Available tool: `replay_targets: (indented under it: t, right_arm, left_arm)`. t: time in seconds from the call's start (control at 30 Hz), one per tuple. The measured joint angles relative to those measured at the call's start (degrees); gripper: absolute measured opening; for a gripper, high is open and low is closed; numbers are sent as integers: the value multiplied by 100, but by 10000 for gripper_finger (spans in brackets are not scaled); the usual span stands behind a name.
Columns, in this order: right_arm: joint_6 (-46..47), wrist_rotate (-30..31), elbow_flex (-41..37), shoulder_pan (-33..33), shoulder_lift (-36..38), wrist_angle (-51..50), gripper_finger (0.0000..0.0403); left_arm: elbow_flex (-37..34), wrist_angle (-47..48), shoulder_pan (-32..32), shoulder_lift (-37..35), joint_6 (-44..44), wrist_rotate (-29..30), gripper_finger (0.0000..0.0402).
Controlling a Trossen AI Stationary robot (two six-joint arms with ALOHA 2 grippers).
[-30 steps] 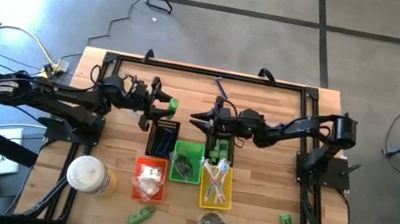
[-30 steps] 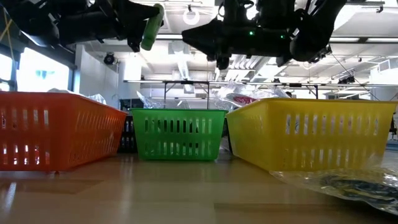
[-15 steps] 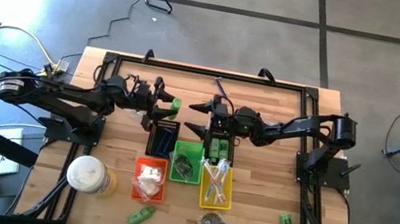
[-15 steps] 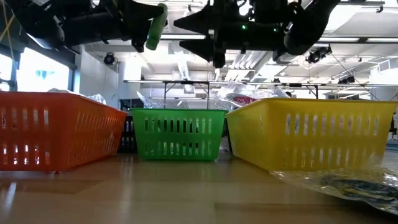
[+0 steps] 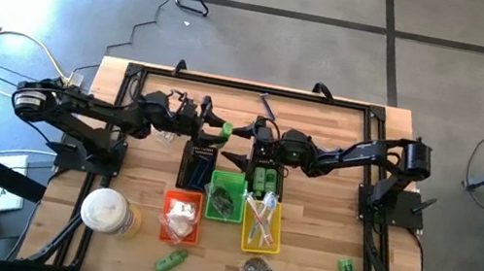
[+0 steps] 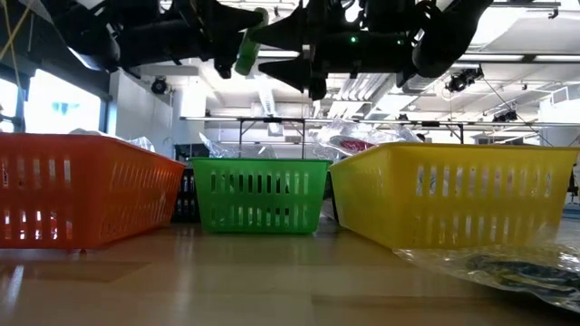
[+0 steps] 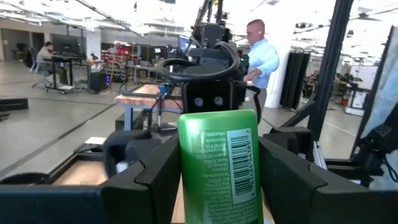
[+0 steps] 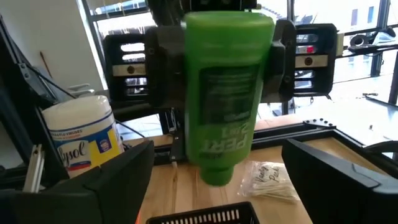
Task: Pick & Place Travel size toiletries
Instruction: Put the green shampoo into the right black bin
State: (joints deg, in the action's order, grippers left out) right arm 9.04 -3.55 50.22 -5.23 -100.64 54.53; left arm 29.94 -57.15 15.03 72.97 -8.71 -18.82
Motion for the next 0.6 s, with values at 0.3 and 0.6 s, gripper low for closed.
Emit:
replay_targets:
  t: [0.3, 0.6]
  right_arm:
    - [-2, -498, 0, 0, 0, -49, 345]
    - [-22, -564, 0, 0, 0, -36, 345]
  left_arm:
    - [369, 34, -164, 340, 136, -39, 186]
    - [380, 26, -162, 466, 137, -56, 186]
